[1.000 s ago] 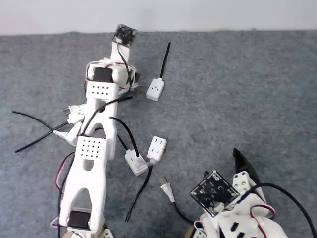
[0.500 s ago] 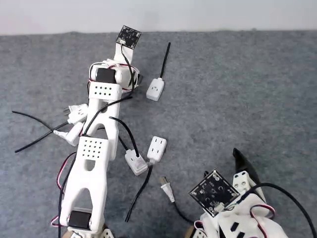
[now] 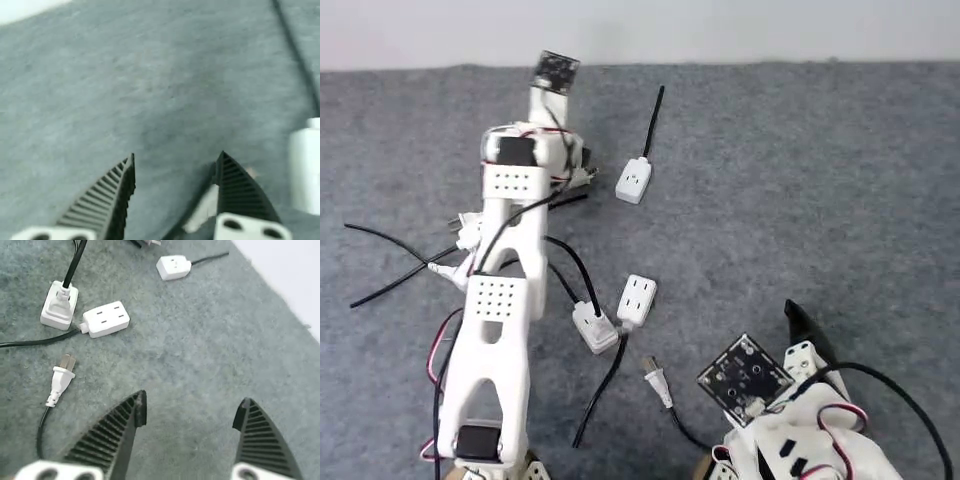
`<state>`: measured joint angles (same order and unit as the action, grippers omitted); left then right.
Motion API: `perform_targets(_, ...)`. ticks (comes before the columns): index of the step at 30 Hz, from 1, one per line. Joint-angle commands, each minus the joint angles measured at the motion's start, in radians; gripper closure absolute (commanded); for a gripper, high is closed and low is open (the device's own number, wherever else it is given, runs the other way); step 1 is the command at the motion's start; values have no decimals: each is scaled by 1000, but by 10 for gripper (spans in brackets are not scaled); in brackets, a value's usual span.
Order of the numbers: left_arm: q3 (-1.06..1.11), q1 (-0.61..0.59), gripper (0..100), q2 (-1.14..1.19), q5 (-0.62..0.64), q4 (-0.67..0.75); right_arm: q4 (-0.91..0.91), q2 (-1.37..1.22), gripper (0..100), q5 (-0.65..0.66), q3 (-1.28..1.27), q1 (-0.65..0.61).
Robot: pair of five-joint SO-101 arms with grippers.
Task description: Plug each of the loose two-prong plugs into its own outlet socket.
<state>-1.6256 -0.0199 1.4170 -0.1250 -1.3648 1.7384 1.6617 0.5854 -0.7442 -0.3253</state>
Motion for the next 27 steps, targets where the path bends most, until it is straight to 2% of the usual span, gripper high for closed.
perform_targets(1,-54,-69,742,-92,29,-66,-68,-13,719,38,-3,-4)
perform_targets(6,-54,-86,742,-281,37,-209,-219,-148,718,21,-20,-2)
perform_targets(13,-51,-89,742,-542,41,-394,-487,-621,718,-18,135,-4)
perform_targets(21,-45,-106,742,-720,60,-396,-545,-1132,718,-80,497,-10)
perform_targets(27,-51,-68,742,-790,29,-393,-490,-1270,718,-130,661,-8)
